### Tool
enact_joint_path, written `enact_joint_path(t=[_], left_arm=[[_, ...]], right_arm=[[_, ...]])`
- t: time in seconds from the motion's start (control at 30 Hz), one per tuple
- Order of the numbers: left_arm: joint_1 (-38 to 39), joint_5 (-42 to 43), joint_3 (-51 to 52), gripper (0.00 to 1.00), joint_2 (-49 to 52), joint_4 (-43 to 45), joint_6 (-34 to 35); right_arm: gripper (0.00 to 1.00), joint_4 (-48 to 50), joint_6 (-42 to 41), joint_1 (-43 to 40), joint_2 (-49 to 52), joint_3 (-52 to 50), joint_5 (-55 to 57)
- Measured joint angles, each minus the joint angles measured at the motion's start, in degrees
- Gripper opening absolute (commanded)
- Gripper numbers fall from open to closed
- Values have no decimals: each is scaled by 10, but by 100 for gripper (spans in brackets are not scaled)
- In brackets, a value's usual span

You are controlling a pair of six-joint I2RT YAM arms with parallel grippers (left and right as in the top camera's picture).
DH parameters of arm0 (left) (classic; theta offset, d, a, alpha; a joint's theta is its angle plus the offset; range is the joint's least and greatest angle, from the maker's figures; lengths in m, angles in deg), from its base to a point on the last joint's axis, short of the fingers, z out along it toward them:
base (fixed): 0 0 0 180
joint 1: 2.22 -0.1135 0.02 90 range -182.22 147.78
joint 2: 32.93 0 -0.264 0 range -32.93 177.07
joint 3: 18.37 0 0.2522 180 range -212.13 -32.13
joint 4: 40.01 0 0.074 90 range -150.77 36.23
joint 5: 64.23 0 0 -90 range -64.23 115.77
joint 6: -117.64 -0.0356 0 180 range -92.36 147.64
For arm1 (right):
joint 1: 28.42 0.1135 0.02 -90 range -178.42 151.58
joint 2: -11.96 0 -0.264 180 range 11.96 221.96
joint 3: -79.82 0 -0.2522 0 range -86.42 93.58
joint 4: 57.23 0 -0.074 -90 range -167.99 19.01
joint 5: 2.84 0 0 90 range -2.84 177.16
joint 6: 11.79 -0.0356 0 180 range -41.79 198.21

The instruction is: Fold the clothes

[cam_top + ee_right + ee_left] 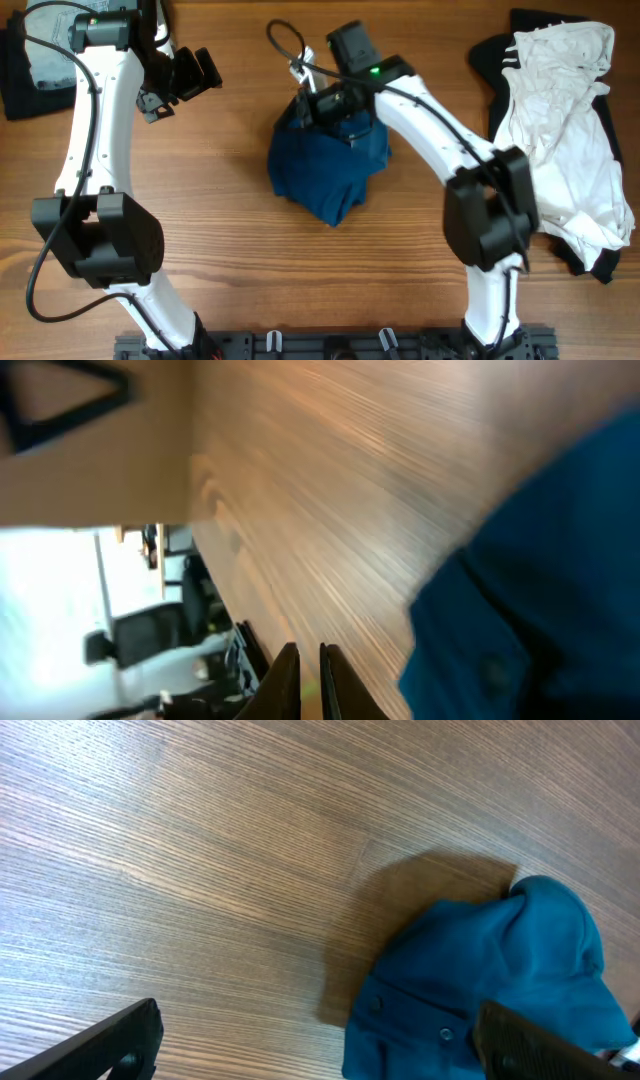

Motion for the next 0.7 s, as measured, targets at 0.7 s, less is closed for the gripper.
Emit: enact_joint_path(t=[0.7], left_arm=[[0,-19,0,100,0,-6,0]], right_arm=[[5,-188,6,-175,-12,-30,255]])
